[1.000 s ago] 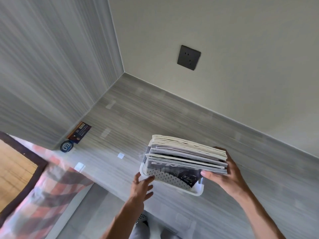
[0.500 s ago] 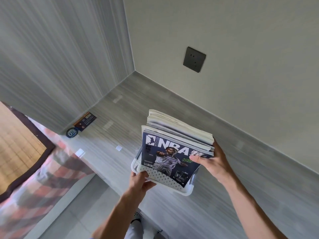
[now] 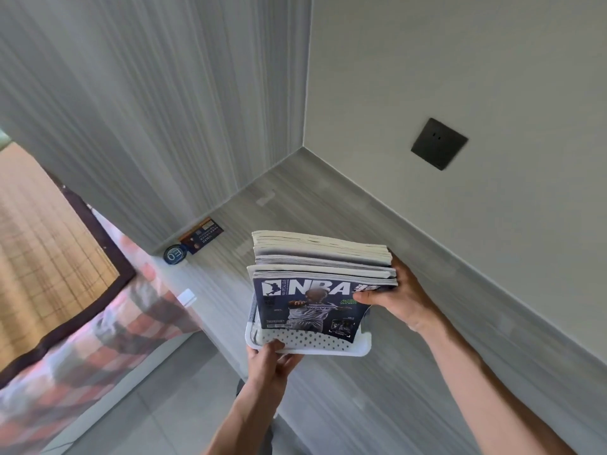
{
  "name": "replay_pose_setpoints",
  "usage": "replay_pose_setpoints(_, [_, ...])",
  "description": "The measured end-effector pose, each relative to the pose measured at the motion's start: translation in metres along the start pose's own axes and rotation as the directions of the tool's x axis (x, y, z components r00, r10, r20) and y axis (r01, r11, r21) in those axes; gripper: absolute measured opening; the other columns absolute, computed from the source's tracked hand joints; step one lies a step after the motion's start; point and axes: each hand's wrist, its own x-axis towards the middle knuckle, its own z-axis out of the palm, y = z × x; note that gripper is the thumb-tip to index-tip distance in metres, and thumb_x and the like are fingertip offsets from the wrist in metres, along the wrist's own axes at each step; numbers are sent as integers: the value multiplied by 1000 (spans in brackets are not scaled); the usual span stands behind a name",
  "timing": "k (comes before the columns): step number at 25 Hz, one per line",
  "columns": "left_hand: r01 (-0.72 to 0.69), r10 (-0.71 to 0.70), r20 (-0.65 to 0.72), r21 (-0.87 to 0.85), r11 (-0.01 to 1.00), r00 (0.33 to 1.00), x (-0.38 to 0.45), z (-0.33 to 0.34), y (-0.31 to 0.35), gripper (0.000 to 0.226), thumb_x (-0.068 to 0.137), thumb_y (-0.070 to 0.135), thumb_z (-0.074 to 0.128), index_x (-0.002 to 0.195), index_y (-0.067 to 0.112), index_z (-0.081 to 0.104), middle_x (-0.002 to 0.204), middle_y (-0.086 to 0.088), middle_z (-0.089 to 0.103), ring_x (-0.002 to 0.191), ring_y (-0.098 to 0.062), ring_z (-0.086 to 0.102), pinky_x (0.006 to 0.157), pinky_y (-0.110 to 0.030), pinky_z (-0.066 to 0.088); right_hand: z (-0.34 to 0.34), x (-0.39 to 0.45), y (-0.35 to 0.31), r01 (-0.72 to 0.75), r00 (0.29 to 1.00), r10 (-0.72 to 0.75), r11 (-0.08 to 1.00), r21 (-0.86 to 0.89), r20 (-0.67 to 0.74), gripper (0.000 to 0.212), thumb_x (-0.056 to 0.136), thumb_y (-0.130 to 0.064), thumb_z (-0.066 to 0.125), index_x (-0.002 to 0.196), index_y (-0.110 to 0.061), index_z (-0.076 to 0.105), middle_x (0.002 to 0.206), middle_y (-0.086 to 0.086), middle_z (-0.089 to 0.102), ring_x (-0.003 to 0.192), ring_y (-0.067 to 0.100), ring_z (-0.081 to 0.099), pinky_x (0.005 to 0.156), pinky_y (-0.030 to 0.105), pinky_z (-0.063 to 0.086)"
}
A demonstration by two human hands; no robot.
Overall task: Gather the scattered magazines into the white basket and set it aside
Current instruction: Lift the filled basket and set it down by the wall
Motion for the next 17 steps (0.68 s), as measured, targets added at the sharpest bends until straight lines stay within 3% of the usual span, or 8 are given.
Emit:
replay_pose_setpoints(5, [-42,36,-56,-129,991,998,20,3,65,56,86,-17,39,129,19,41,91,-16,60,73,-35,63,45,-40,59,42,59,-38,-45,996,43,999,18,73,70,52,5,85,99,-42,65,102,-7,77,95,9,72,72,17,56])
replay_pose_setpoints(9, [-72,56,-77,-216,974,995,38,11,120,64,84,-19,42,137,15,30,86,-15,52,58,-26,58,49,-45,61,82,123,-80,-43,992,42,999,11,121,70,50,10,76,97,-41,66,96,-7,77,89,6,72,69,17,56])
replay_pose_setpoints(14, [-84,36,-132,-377,923,991,58,20,164,65,85,-19,41,141,13,30,100,-20,53,68,-29,58,47,-47,60,128,188,-119,-41,985,47,998,-42,163,78,55,24,67,89,-47,69,86,-13,77,78,-3,70,61,11,53])
replay_pose_setpoints(17, [-110,32,-166,-491,864,986,70,22,185,64,83,-20,40,137,14,37,125,-24,57,79,-31,62,64,-56,60,155,217,-136,-38,979,47,998,-51,200,76,56,26,64,88,-42,69,83,-12,76,77,-2,69,61,16,53])
